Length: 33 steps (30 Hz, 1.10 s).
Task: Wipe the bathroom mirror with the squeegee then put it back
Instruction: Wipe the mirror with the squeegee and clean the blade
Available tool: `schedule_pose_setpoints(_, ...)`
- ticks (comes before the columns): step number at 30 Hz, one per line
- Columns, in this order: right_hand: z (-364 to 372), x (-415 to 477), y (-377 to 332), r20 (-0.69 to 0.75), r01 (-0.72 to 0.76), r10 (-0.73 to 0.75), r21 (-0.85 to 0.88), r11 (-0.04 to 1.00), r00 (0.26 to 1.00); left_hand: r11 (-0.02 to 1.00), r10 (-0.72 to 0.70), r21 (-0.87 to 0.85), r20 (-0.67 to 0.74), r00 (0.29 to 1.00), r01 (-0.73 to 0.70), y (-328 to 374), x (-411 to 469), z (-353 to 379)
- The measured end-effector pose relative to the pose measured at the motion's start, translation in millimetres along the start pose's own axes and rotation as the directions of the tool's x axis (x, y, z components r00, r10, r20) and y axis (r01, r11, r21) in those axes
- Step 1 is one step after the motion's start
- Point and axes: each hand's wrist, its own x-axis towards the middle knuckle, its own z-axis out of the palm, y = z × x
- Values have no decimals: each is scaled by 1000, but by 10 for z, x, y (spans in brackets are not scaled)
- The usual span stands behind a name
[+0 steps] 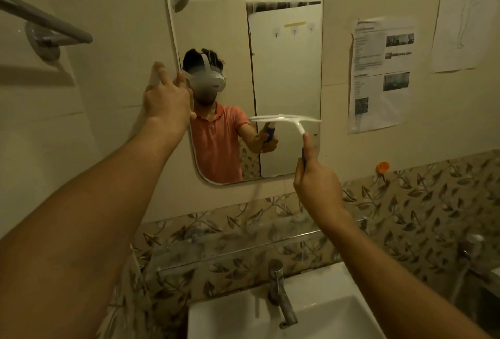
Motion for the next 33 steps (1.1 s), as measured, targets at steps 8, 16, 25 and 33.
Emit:
schedule_pose_setpoints(8, 383, -591, 177, 92, -111, 105, 71, 991, 990, 1000, 12, 22, -1, 1000, -12, -15, -22, -36)
schedule_pose_setpoints(16, 612, -958, 249, 247, -214, 195, 54, 975, 949, 999, 22, 28, -10, 1000, -22, -17, -26, -35)
schedule_pose_setpoints(25, 23, -434, 228, 50, -180, 173, 262, 948, 984, 1000, 11, 28, -16, 1000, -11, -11, -7, -12)
schedule_pose_setpoints(33, -433, 437, -37, -34, -169, 184, 264, 950, 982, 1000, 14, 16, -12, 1000, -14, -16, -9, -13)
